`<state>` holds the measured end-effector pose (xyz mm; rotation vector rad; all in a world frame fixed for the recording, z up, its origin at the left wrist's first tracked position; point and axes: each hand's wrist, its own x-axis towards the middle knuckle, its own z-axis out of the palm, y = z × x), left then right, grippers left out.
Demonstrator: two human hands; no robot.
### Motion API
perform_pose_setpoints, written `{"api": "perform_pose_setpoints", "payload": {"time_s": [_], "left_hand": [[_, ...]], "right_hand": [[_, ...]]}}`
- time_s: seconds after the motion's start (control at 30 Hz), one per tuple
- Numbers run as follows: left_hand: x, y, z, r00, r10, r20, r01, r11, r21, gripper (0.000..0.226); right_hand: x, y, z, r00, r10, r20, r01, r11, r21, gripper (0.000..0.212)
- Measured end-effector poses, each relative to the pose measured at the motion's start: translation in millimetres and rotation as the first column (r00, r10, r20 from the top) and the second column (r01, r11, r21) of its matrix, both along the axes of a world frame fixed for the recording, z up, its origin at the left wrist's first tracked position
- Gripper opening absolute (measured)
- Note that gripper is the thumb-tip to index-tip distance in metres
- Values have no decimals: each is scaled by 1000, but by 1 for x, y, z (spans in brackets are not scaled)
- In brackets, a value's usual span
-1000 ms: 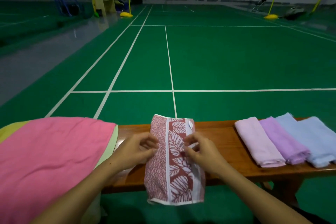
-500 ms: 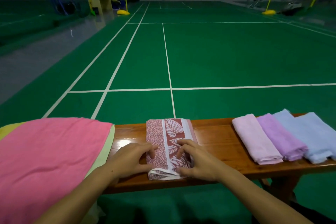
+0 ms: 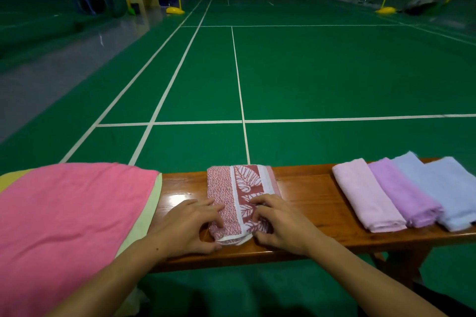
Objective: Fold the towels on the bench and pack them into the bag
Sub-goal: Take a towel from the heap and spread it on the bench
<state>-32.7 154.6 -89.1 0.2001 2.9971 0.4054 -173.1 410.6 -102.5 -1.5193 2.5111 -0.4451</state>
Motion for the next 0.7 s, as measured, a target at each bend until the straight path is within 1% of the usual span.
{"api": "perform_pose_setpoints", "payload": {"time_s": [0.07,0.13,0.2,0.27,0.4,0.47,0.57,0.63,0.7], "left_hand": [[1,1,0,997,-5,-79,6,1000,16,42],[3,1,4,994,28,-106,-17,995,99,37],[6,2,8,993,92,-73,-73,970,231,35],[9,1,11,989,144,-23,-129,936,327,32],[13,8,20,992,122,15,-116,892,437,14],[15,11,24,991,125,53,-134,836,532,10],[19,15,30,977,124,175,-210,719,663,5],[20,14,29,971,119,207,-232,681,695,2],[20,13,30,970,133,202,-239,664,708,12]], "right_hand": [[0,0,2,1000,-10,20,10,1000,-4,36],[1,1,7,998,-31,62,32,999,-10,34],[1,3,11,994,-65,93,66,998,-10,31],[3,5,16,983,-95,155,98,995,-11,28],[12,10,29,953,-87,289,97,995,-22,24],[17,13,34,905,-89,417,119,992,-46,23],[20,16,34,818,-111,564,184,980,-74,22],[20,16,37,732,-122,670,226,972,-70,24],[20,15,43,628,-124,768,263,963,-59,30]]}}
